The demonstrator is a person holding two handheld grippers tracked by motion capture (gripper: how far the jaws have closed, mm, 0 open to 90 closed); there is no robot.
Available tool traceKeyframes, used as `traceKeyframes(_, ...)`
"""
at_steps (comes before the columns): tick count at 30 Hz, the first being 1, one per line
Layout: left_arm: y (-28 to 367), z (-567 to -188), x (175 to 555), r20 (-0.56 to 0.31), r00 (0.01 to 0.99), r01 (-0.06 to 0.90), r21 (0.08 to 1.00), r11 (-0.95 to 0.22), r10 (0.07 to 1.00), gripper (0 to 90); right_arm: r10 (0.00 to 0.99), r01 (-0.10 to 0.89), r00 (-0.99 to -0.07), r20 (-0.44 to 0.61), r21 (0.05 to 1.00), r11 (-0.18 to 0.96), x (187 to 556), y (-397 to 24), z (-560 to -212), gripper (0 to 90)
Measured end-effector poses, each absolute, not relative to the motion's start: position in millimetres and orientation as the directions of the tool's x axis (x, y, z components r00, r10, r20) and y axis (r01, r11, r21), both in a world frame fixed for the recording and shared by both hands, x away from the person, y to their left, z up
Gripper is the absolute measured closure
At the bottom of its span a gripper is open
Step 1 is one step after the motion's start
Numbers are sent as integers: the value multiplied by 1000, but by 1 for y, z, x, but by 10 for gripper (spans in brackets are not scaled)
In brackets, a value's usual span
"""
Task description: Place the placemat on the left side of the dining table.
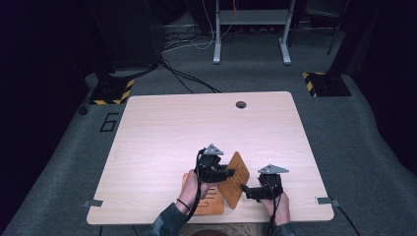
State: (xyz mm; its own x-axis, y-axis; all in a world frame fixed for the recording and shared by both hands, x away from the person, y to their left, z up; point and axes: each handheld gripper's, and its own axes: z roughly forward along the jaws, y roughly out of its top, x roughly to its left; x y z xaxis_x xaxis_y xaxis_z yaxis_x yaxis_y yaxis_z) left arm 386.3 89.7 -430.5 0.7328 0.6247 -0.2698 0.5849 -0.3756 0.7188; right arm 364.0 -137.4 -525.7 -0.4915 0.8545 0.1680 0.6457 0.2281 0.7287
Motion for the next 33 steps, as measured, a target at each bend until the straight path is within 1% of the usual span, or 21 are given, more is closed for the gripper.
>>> traceKeyframes(1,88,-430,388,-239,737,571,720,-394,632,759,861,647,-482,165,729,222,364,-139,-526,43)
traceKeyframes(3,86,-431,393,-245,747,568,719,-401,618,776,869,647,-467,162,732,211,363,-142,-526,37)
traceKeyframes(10,83,-433,406,-328,744,595,721,-354,582,822,891,632,-432,138,751,190,361,-145,-526,40)
traceKeyframes(14,84,-429,412,-362,743,603,727,-329,563,858,912,605,-396,103,777,174,359,-151,-526,49)
traceKeyframes(15,83,-428,411,-338,746,591,734,-335,574,861,917,603,-385,104,780,165,358,-153,-526,47)
traceKeyframes(17,83,-426,412,-321,753,578,740,-344,574,862,924,595,-371,94,787,159,358,-157,-526,46)
traceKeyframes(24,89,-422,415,-335,745,580,753,-311,577,862,932,594,-354,78,789,159,359,-162,-526,40)
traceKeyframes(33,108,-415,420,-352,723,588,766,-261,595,862,937,614,-349,20,760,212,364,-165,-528,0)
